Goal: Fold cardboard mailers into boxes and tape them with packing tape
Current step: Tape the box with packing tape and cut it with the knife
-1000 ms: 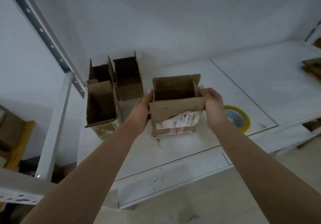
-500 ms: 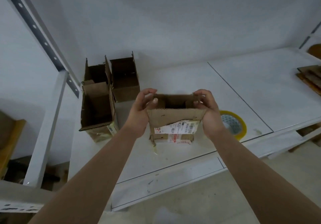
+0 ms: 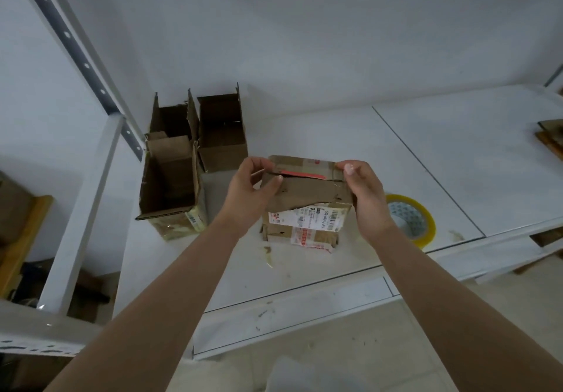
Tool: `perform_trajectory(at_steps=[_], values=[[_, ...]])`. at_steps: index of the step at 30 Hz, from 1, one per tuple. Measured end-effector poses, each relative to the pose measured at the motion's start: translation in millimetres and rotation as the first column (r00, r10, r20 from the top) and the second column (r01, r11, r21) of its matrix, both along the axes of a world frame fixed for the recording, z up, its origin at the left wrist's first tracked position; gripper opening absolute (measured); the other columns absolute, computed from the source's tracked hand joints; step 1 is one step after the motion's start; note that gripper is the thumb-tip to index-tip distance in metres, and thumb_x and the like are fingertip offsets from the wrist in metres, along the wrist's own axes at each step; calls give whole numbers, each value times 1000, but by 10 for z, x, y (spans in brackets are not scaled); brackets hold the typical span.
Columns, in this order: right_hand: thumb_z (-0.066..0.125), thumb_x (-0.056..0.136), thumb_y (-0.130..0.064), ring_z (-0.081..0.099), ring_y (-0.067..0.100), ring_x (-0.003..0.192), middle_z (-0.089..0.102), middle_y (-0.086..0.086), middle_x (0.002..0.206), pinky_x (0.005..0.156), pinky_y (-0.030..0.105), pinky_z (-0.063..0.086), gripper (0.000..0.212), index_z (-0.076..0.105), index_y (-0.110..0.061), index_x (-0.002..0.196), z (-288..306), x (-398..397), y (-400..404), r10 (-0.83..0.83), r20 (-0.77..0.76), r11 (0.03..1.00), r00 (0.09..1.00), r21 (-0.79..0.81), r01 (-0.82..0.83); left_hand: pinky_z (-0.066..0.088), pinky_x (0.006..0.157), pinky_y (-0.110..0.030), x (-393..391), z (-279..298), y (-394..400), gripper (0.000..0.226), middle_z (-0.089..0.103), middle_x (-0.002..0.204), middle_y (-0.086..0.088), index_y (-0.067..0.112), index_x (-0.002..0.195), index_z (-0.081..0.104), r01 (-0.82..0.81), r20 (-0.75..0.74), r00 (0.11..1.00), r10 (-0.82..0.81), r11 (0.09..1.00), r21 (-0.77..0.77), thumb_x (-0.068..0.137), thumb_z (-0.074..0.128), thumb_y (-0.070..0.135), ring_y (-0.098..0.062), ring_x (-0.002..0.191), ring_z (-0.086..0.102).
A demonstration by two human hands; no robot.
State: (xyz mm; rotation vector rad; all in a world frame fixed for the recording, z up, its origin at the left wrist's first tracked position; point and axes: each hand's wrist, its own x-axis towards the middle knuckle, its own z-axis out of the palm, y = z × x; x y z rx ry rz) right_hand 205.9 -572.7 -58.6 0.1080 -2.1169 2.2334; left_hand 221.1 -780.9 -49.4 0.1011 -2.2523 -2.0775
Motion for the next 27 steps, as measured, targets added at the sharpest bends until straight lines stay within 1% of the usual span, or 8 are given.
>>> perform_trajectory(at_steps=[5, 7, 9, 10, 15, 18, 21, 27], values=[[58, 94, -4, 57, 27, 88, 56, 24, 99, 70, 33, 54, 15, 58, -19, 97, 37, -35, 19, 20, 45, 996, 999, 83, -24, 19, 115, -46, -82, 281, 75, 55, 28, 154, -3, 32, 140, 36, 22, -166, 972, -164, 772, -635, 91, 60, 37, -27, 146, 18], [59, 95, -10, 59, 21, 85, 59, 14, 94, 67, 24, 52, 9, 60, -18, 99, 84, -31, 47, 61, 29, 995, 998, 78, -63, -1, 114, -58, -122, 334, 161, 76, -1, 163, 2, 44, 151, 10, 190, 32, 943, -330, 460, -867, 86, 35, 74, -27, 148, -12], [57, 96, -17, 62, 11, 91, 65, 4, 99, 76, 19, 51, 11, 64, -16, 104, 113, -31, 162, 76, -13, 988, 997, 140, -73, -2, 113, -62, -146, 307, 203, 88, -14, 162, 1, 45, 150, -8, 265, 204, 913, -354, 134, -955, 73, 11, 84, -30, 146, -20], [57, 97, -18, 61, 7, 97, 66, -1, 105, 83, 18, 48, 15, 65, -16, 109, 114, -40, 258, 58, -31, 980, 998, 194, -50, 2, 113, -63, -155, 300, 202, 90, -15, 162, 0, 44, 150, -11, 274, 234, 905, -355, 68, -959, 71, 7, 84, -31, 147, -18], [61, 86, -5, 56, 21, 108, 60, 1, 111, 94, 30, 43, 36, 57, -25, 116, 98, -66, 791, 8, 126, 766, 992, 637, -87, 16, 115, -63, -205, 295, 157, 101, -16, 161, -1, 40, 149, -18, 327, 290, 873, -392, 28, -945, 67, 20, 87, -33, 147, -15], [67, 77, -19, 52, 25, 115, 57, -2, 111, 96, 37, 45, 65, 39, -40, 132, 59, 4, 951, 113, 345, 383, 932, 850, -361, 12, 116, -60, -248, 277, 171, 108, -17, 161, -2, 39, 149, -19, 331, 298, 863, -408, 13, -943, 75, 50, 76, -36, 146, -16], [72, 77, -37, 34, 30, 137, 38, 0, 146, 107, 43, 37, 98, 6, -44, 149, -86, 90, 1009, 124, 471, 15, 874, 879, -476, 15, 115, -57, -253, 223, 163, 106, -13, 161, -1, 38, 150, -17, 313, 262, 876, -405, 65, -947, 82, 62, 61, -34, 146, -12], [63, 90, -35, 42, 28, 135, 36, 1, 152, 96, 38, 46, 87, 1, -49, 149, -253, 170, 1068, 171, 280, -55, 945, 960, -275, 22, 114, -47, -191, 152, 103, 103, 13, 155, -6, 32, 154, -3, 199, 117, 899, -421, 156, -968, 82, 69, 49, -30, 138, 11]])
